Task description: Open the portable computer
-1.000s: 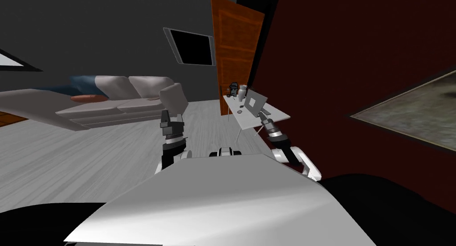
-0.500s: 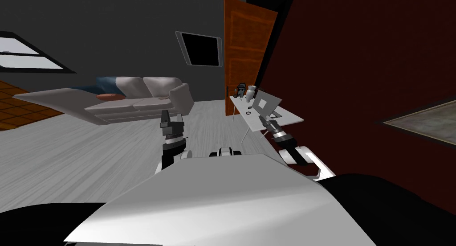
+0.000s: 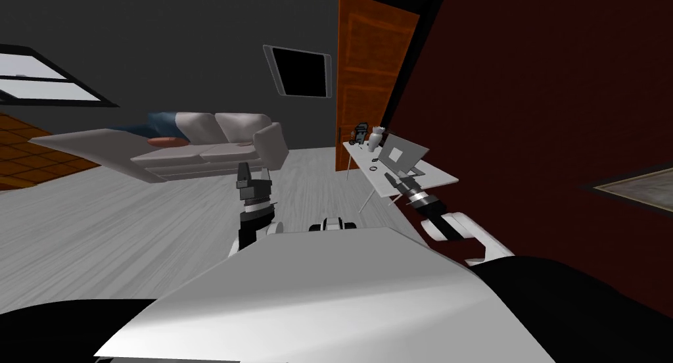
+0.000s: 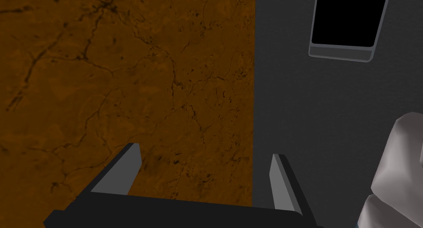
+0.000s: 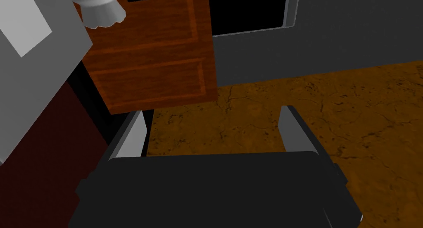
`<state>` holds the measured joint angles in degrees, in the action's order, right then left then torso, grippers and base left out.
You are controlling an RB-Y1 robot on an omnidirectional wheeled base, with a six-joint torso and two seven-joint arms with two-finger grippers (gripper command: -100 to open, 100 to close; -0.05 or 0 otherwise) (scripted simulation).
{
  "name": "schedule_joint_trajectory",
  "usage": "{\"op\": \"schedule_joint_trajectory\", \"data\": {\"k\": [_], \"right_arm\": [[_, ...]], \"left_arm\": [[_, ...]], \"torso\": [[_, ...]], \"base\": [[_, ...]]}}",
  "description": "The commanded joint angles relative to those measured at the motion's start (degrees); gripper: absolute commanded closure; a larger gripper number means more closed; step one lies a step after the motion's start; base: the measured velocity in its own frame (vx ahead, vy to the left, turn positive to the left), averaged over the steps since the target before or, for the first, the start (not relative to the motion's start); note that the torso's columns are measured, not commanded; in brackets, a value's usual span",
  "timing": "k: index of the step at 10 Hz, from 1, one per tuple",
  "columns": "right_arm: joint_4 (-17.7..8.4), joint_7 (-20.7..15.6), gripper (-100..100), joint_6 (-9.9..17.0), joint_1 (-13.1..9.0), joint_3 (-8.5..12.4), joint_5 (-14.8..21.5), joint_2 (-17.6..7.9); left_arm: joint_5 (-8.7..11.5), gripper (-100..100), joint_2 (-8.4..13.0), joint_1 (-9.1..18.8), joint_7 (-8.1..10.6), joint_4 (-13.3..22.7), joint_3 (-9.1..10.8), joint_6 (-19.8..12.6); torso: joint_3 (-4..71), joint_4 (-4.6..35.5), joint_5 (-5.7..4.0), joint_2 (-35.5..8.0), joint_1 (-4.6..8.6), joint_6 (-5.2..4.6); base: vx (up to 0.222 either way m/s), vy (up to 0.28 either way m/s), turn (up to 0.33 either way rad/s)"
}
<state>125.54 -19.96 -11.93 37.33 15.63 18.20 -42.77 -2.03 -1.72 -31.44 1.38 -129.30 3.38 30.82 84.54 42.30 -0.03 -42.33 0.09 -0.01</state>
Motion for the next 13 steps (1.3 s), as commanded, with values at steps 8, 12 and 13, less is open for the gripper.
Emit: {"op": "schedule_joint_trajectory", "data": {"k": [8,12,13], "right_arm": [[-8.3,-0.7,-100,6.3,1.8,9.5,8.5,-14.4],[-11.8,-0.6,-100,8.9,2.4,13.4,12.0,-20.7],[-13.1,-0.5,-100,9.9,2.6,14.9,13.3,-23.0]], "left_arm": [[0.0,0,0.0,0.0,0.00,0.0,0.01,0.0],[0.0,0,0.0,0.0,0.00,0.0,0.01,0.0],[0.0,0,0.0,0.0,0.00,0.0,0.01,0.0]], "torso": [[0.0,0.0,0.02,0.0,-0.08,0.03],[0.1,0.0,0.03,0.1,-0.08,0.01],[0.1,0.0,0.03,0.1,-0.11,0.01]], "base": [[0.074,0.005,-0.054],[0.071,-0.017,-0.072],[0.091,-0.024,-0.085]]}}
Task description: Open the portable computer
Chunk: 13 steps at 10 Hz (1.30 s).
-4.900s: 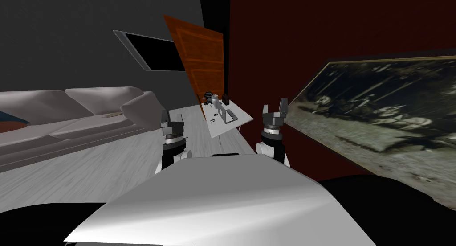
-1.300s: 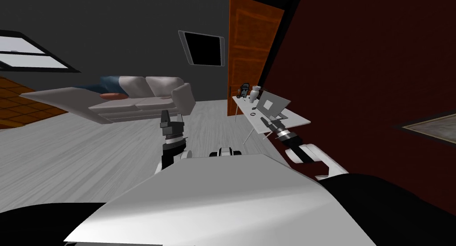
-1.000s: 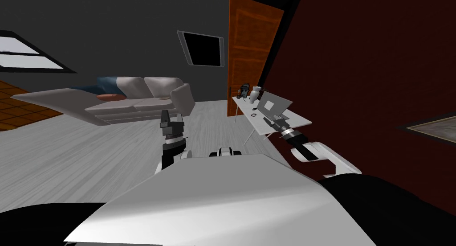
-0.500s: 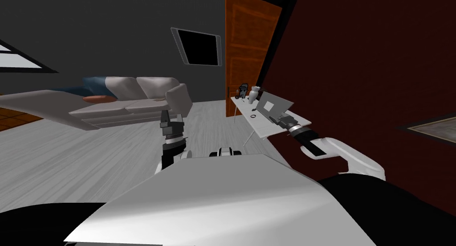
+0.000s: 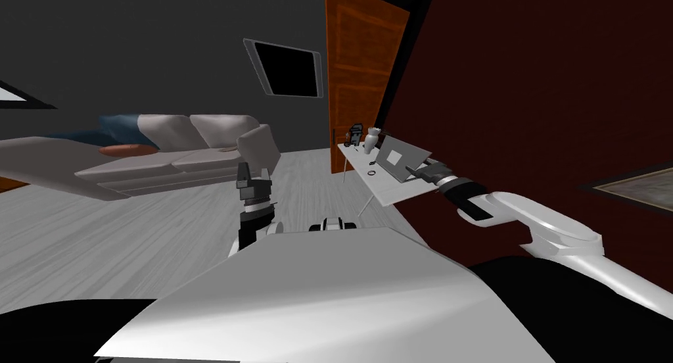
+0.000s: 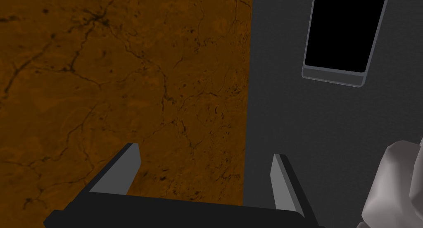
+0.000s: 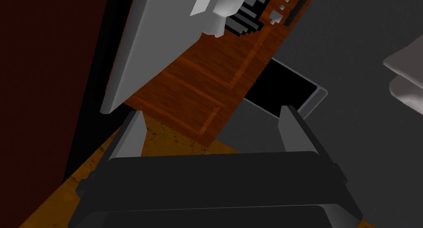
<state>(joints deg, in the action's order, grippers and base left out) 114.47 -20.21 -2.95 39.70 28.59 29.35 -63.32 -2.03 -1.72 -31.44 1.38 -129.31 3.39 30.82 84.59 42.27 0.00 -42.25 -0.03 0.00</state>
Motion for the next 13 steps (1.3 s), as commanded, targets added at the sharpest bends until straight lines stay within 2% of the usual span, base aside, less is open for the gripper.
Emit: {"op": "schedule_joint_trajectory", "data": {"k": [1,2,3,5,9,10,11,13], "right_arm": [[-2.5,-0.3,-100,1.3,0.3,2.5,2.7,-3.4],[-3.5,-0.2,-100,2.1,0.4,3.7,3.7,-4.9],[-3.2,-0.2,-100,1.7,0.1,2.8,3.0,-4.3],[-6.2,0.4,-100,3.9,-0.2,2.8,2.5,-5.6],[-10.4,1.1,-100,7.2,-0.6,2.7,1.7,-7.4],[-9.3,1.1,-100,6.2,0.4,3.6,1.7,-7.0],[-9.0,0.9,100,6.1,-0.5,2.7,2.0,-6.8],[-6.2,0.4,100,3.9,-0.2,2.8,2.5,-5.6]], "left_arm": [[0.0,0,0.0,0.0,0.00,0.0,0.00,0.0],[0.0,0,0.0,0.0,0.00,0.0,0.00,0.0],[0.0,0,0.0,0.0,0.00,0.0,0.00,0.0],[0.0,0,0.0,0.0,0.00,0.0,-0.01,0.0],[0.0,0,0.0,0.0,0.00,0.0,-0.01,0.0],[0.0,0,0.0,0.0,0.00,0.0,-0.01,0.0],[0.0,0,0.0,0.0,0.00,0.0,0.00,0.0],[0.0,0,0.0,0.0,0.00,0.0,0.01,0.0]], "torso": [[0.0,0.0,0.00,0.0,0.05,-0.01],[0.0,0.0,-0.02,0.0,0.05,0.01],[0.0,0.0,-0.01,0.0,0.07,-0.01],[-0.2,0.1,0.01,-0.3,-0.03,0.06],[0.0,0.0,-0.01,0.1,0.04,-0.01],[0.1,0.0,0.00,0.1,0.04,-0.01],[0.1,0.0,0.00,0.2,0.04,-0.06],[0.1,-0.2,-0.20,0.2,0.04,-0.19]], "base": [[0.101,-0.025,-0.061],[0.085,-0.033,-0.072],[0.036,-0.018,-0.014],[-0.061,-0.015,0.302],[-0.117,-0.010,0.271],[-0.049,-0.004,0.052],[0.025,0.004,-0.253],[0.119,0.004,-0.383]]}}
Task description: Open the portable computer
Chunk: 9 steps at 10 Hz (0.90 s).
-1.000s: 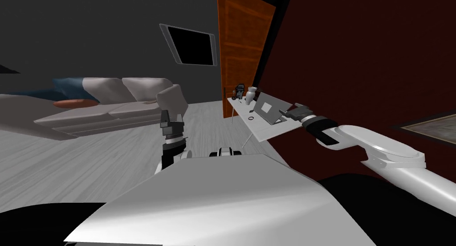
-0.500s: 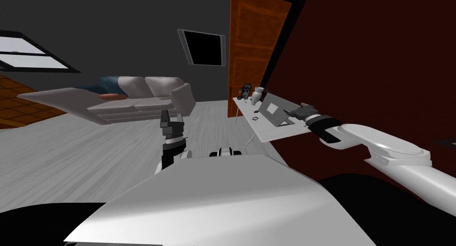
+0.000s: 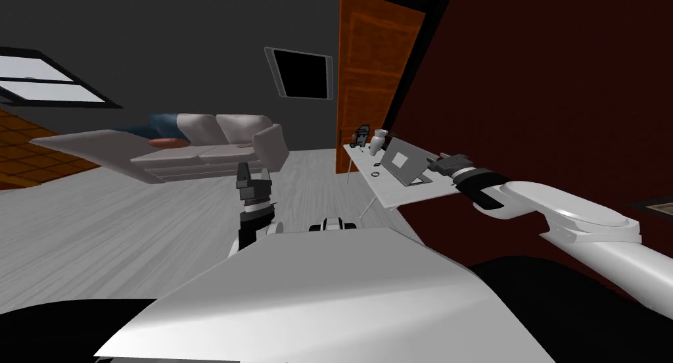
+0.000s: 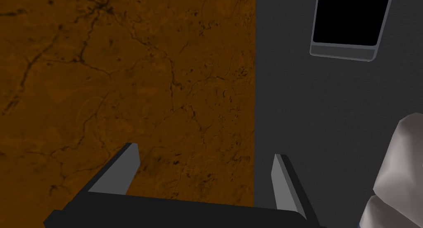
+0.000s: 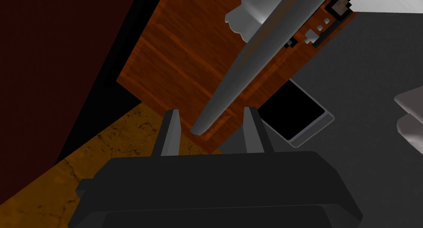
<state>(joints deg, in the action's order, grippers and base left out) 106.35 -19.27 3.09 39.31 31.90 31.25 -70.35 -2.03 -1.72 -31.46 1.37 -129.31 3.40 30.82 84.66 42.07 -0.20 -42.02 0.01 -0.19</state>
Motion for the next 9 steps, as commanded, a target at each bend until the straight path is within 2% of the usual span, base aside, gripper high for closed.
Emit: {"op": "schedule_joint_trajectory", "data": {"k": [1,3,4,9], "right_arm": [[2.7,-0.7,100,-2.6,0.2,-0.4,0.8,1.7],[4.8,-1.1,100,-4.2,0.4,-0.3,1.2,2.6],[4.5,-1.0,100,-3.6,0.3,0.0,1.1,2.3],[1.6,7.2,100,-5.1,1.9,-0.1,-6.3,-3.5]], "left_arm": [[0.0,0,0.0,0.0,0.00,0.0,0.00,0.0],[0.0,0,0.0,0.0,0.00,0.0,0.00,0.0],[0.0,0,0.0,0.0,0.00,0.0,0.00,0.0],[0.0,0,0.0,0.0,0.00,0.0,0.00,0.0]], "torso": [[-0.1,0.0,-0.13,-0.1,0.20,-0.03],[0.0,0.0,-0.14,-0.1,0.36,0.21],[0.0,0.0,-0.15,-0.1,0.41,0.18],[0.1,0.0,-0.12,0.1,0.52,0.15]], "base": [[0.118,0.028,-0.222],[0.100,0.012,-0.235],[0.040,0.007,-0.055],[0.019,-0.076,0.020]]}}
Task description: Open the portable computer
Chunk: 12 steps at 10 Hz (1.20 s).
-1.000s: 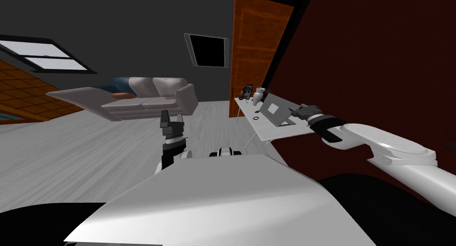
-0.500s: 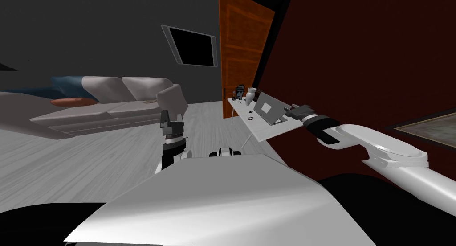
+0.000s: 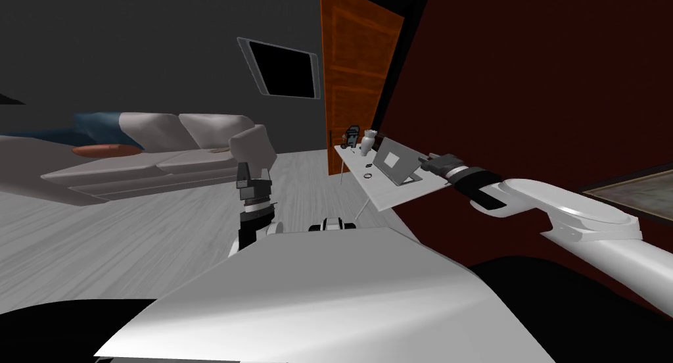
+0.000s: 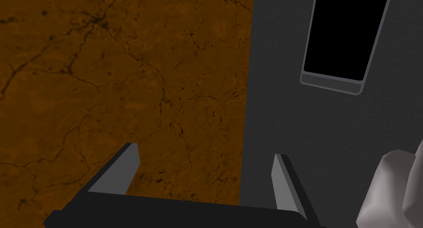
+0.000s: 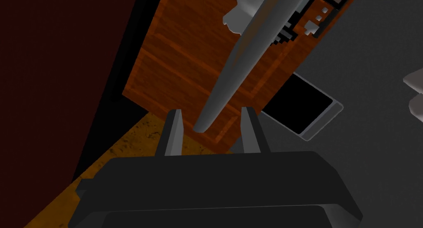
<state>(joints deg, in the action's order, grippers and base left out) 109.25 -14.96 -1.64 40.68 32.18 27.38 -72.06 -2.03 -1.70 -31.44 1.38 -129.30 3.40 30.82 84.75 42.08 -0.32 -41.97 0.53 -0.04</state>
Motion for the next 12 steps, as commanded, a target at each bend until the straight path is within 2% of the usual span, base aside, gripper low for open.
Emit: {"op": "schedule_joint_trajectory", "data": {"k": [1,5,6,7,12], "right_arm": [[-1.9,4.5,100,-0.7,0.9,-0.4,-3.9,-3.0],[-4.3,10.9,100,-1.7,2.2,-0.5,-9.8,-7.7],[-4.0,9.7,100,-1.7,1.7,-0.3,-8.9,-7.0],[-4.2,12.5,100,-2.5,2.3,-1.1,-11.2,-7.4],[-4.9,18.6,100,-4.3,3.7,-3.1,-16.5,-8.1]], "left_arm": [[0.0,0,0.0,0.0,0.00,0.0,0.00,0.0],[0.0,0,0.0,0.0,0.00,0.0,0.00,0.0],[0.0,0,0.0,0.0,0.00,0.0,0.00,0.0],[0.0,0,0.0,0.0,0.00,0.0,0.00,0.0],[0.0,0,0.0,0.0,0.00,0.0,0.00,0.0]], "torso": [[0.0,0.0,-0.02,0.0,-0.08,-0.02],[0.1,-0.1,-0.04,0.2,-0.06,0.11],[0.1,-0.1,-0.01,0.2,0.01,0.10],[0.1,-0.1,0.08,0.1,-0.25,0.10],[0.1,-0.2,0.05,0.3,-0.45,0.26]], "base": [[0.036,-0.083,0.008],[0.024,-0.077,0.015],[0.012,-0.046,0.001],[0.006,-0.071,0.014],[0.034,-0.115,0.017]]}}
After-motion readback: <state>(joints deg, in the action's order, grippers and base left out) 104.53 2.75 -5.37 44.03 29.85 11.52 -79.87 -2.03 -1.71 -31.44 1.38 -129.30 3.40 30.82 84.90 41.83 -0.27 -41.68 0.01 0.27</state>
